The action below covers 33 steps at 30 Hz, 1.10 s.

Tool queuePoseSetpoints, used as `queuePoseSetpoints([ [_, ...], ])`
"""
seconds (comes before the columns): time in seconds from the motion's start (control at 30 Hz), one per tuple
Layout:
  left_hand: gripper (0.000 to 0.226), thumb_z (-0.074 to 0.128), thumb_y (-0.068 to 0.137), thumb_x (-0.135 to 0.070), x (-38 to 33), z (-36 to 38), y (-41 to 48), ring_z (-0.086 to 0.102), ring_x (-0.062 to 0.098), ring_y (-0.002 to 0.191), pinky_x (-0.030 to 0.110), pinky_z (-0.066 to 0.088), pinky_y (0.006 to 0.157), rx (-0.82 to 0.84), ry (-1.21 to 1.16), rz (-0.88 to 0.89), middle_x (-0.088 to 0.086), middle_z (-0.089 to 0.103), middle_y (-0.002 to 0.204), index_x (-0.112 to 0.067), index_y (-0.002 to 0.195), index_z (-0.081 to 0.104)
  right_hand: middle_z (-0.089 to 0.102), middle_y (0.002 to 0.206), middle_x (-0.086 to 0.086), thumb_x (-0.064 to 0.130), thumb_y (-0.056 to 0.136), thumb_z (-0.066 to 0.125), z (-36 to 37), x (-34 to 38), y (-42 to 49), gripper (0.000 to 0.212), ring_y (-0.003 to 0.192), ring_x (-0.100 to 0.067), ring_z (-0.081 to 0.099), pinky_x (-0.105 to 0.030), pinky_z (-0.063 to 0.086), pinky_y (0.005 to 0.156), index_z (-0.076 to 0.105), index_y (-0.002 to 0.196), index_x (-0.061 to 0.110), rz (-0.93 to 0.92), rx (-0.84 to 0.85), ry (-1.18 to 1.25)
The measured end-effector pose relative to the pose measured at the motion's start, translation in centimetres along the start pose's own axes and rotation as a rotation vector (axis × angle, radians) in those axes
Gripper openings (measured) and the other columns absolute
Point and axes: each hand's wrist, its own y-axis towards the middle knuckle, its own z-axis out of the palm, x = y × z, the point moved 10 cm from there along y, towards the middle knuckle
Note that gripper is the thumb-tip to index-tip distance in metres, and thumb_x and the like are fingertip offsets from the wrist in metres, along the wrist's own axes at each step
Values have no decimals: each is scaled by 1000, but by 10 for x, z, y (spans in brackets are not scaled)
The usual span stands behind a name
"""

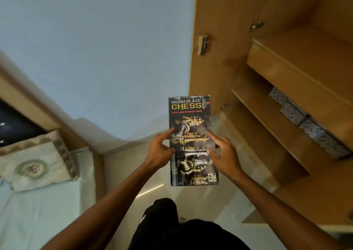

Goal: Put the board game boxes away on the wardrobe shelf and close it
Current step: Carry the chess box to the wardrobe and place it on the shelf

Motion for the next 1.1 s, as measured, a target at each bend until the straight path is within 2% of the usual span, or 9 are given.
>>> queuePoseSetpoints([
  [0.2,69,67,85,4,-44,35,156,64,28,101,23,60,56,114,12,74,4,43,129,-23,144,43,57,111,6,4,84,68,-33,-40,123,59,96,-5,54,0,40,77,53,137,26,98,-132,8],
  [0.4,67,73,82,-4,-107,86,283,61,25,111,41,62,76,265,81,151,1,51,126,-22,140,47,59,110,4,2,85,66,-83,-71,211,57,101,-11,57,-18,47,84,54,136,24,190,-284,40],
  [0.53,55,71,80,6,-170,140,343,66,3,90,12,56,68,409,52,275,-18,57,103,-24,125,58,59,118,7,1,84,67,-129,-96,258,54,109,-8,56,-18,45,91,56,134,20,219,-411,33],
  [0.6,54,70,81,6,-197,168,372,66,-4,90,19,58,73,489,26,325,-22,59,104,-37,111,58,59,118,6,0,83,68,-155,-110,283,54,107,-8,56,-15,44,90,56,133,18,217,-455,13],
  [0.7,50,71,82,0,-228,226,433,68,17,101,44,60,82,537,13,327,-18,63,110,-32,119,58,59,114,5,-2,83,68,-205,-150,332,53,102,-11,58,-9,43,84,57,132,15,243,-524,40],
  [0.77,54,69,81,9,-250,253,469,66,25,104,50,57,87,518,-26,358,-15,63,108,-35,112,59,59,118,6,-5,83,67,-232,-170,363,51,107,-10,57,-5,43,86,58,130,12,228,-546,63],
  [0.93,60,60,79,20,-300,332,552,67,35,96,47,55,86,454,-92,306,-16,63,101,-38,97,59,63,117,2,-3,83,68,-313,-225,450,46,105,-12,60,-7,46,83,61,127,9,229,-529,37],
  [1.03,46,69,77,11,-321,386,604,65,40,105,48,55,90,456,-68,258,3,65,114,-21,110,62,65,112,3,2,85,67,-365,-257,505,38,99,-11,62,-10,46,78,65,122,13,232,-495,-22],
  [1.1,59,83,70,-5,-332,413,629,61,30,114,43,55,94,494,42,255,3,57,130,-19,122,58,67,111,0,6,86,67,-389,-276,534,32,98,-12,62,-13,48,77,68,118,13,246,-486,-32],
])
